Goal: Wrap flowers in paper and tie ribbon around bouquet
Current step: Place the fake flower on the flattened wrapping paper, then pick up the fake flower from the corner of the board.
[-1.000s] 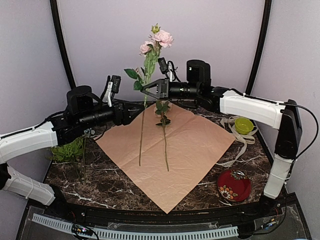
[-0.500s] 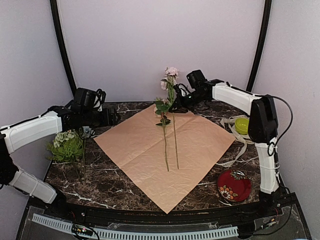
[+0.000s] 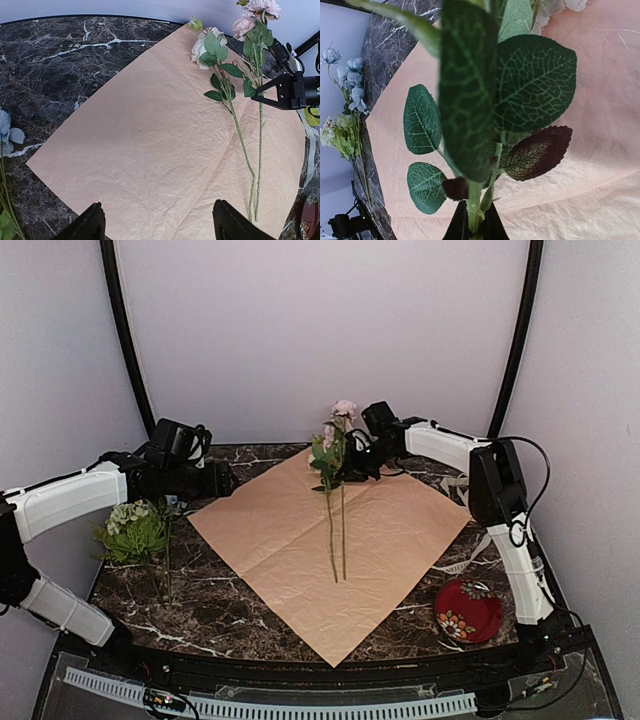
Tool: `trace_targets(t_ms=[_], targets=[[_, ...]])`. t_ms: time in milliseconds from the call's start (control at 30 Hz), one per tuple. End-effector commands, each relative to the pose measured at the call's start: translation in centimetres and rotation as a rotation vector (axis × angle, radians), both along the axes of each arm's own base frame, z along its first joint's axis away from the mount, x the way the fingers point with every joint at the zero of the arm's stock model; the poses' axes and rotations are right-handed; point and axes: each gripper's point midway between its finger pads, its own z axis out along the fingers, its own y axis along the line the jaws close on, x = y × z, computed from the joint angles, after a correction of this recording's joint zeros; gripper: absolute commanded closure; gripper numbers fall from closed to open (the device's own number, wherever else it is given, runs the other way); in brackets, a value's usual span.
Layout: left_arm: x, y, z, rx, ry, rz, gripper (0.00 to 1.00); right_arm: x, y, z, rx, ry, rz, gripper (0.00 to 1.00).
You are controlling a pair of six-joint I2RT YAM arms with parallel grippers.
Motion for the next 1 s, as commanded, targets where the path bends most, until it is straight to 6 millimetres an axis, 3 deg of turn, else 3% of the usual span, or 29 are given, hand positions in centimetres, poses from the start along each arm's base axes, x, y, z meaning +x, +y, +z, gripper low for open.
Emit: trace_targets(t_ms=[0, 67, 200, 267, 400, 500, 633, 733, 967], targets=[[-0.3, 0.5, -0.6, 0.009, 0.023, 0.012, 0.24, 2.7, 0.6, 0.3, 0.05, -0.051, -0.065, 0.97], [-0.4, 0.7, -0.7, 0.015, 0.026, 0.016, 0.24, 2.9, 0.6, -0.6, 0.035, -0.048, -0.061, 0.89], [-0.5, 1.2, -0.9, 0.031, 0.026, 0.023, 0.24, 2.6, 0.8, -0.8, 0.029, -0.065, -0.013, 0.59], [-0.5, 1.7, -1.1, 0.044, 0.029, 0.038, 0.24, 2.7, 0.2, -0.5, -0.009, -0.084, -0.017, 0.54], [-0.6, 5.0, -2.6, 0.077, 0.092, 0.146, 0.24, 2.7, -1.6, 1.7, -0.089, -0.149, -0.048, 0.52], [-0.7, 9.2, -5.1, 0.104, 0.177, 0.262, 0.25, 1.7, -2.5, 3.8, -0.134, -0.211, -0.051, 0.51], [-0.5, 13.6, -8.0, 0.145, 0.258, 0.383, 0.36, -0.2, -2.8, 6.0, -0.159, -0.279, -0.035, 0.51], [-0.6, 15.3, -9.7, 0.172, 0.315, 0.432, 0.47, -1.8, -2.6, 6.5, -0.157, -0.283, -0.003, 0.51], [-2.6, 17.2, -13.7, 0.212, 0.421, 0.502, 0.42, -4.3, -2.6, 6.7, -0.18, -0.284, 0.047, 0.51]])
